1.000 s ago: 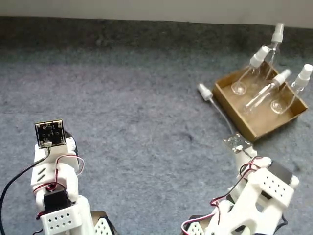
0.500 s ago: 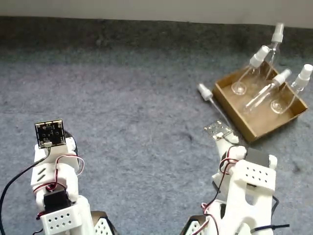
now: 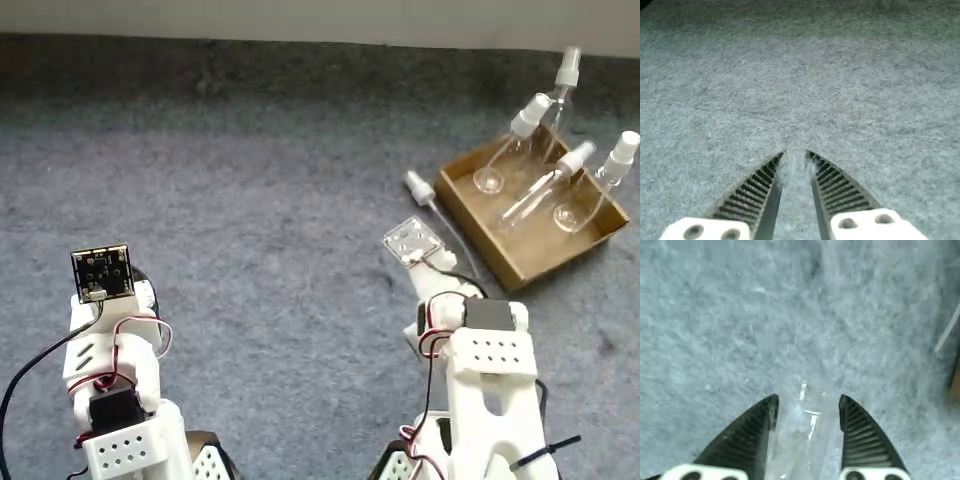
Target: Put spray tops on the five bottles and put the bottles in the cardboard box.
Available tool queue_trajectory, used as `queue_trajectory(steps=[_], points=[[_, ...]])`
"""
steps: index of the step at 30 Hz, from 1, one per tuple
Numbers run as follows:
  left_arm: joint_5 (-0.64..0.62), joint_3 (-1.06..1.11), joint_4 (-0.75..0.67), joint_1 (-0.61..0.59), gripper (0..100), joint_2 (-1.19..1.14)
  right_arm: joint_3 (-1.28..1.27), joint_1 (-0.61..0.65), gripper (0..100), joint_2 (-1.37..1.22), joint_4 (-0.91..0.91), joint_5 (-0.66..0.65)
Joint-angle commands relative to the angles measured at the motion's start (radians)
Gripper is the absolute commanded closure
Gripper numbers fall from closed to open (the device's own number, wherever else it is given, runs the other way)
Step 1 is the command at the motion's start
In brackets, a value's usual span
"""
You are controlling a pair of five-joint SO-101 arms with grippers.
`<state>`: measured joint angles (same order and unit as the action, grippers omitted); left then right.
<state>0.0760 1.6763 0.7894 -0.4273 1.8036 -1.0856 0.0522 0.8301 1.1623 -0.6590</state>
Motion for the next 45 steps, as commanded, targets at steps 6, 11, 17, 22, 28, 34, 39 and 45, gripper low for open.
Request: queue_trajectory(steps=[6, 11, 17, 22, 28, 34, 39, 45], points=[[0.009, 0.018, -0.018, 0.019, 98, 0.010, 0.059, 0.165, 91.0, -0.004, -0.162, 0.138], [0.009, 0.018, -0.018, 0.019, 98, 0.010, 0.056, 0.239, 91.0, -0.004, -0.291, 0.146], [0.009, 0.018, -0.018, 0.019, 98, 0.010, 0.056, 0.228, 90.7, 0.004, -0.314, 0.146], [0.009, 0.018, -0.018, 0.019, 98, 0.010, 0.059, 0.148, 90.6, 0.004, -0.226, 0.141], [0.009, 0.018, -0.018, 0.019, 98, 0.010, 0.096, -0.028, 90.6, 0.005, -0.182, 0.138], [0.009, 0.018, -0.018, 0.019, 98, 0.010, 0.104, -0.145, 80.6, 0.005, -0.122, 0.135], [0.009, 0.018, -0.018, 0.021, 98, 0.010, 0.104, -0.148, 73.5, 0.005, 0.097, -0.006], [0.009, 0.018, -0.018, 0.021, 98, 0.010, 0.093, -0.153, 73.1, 0.004, 0.116, -0.081]])
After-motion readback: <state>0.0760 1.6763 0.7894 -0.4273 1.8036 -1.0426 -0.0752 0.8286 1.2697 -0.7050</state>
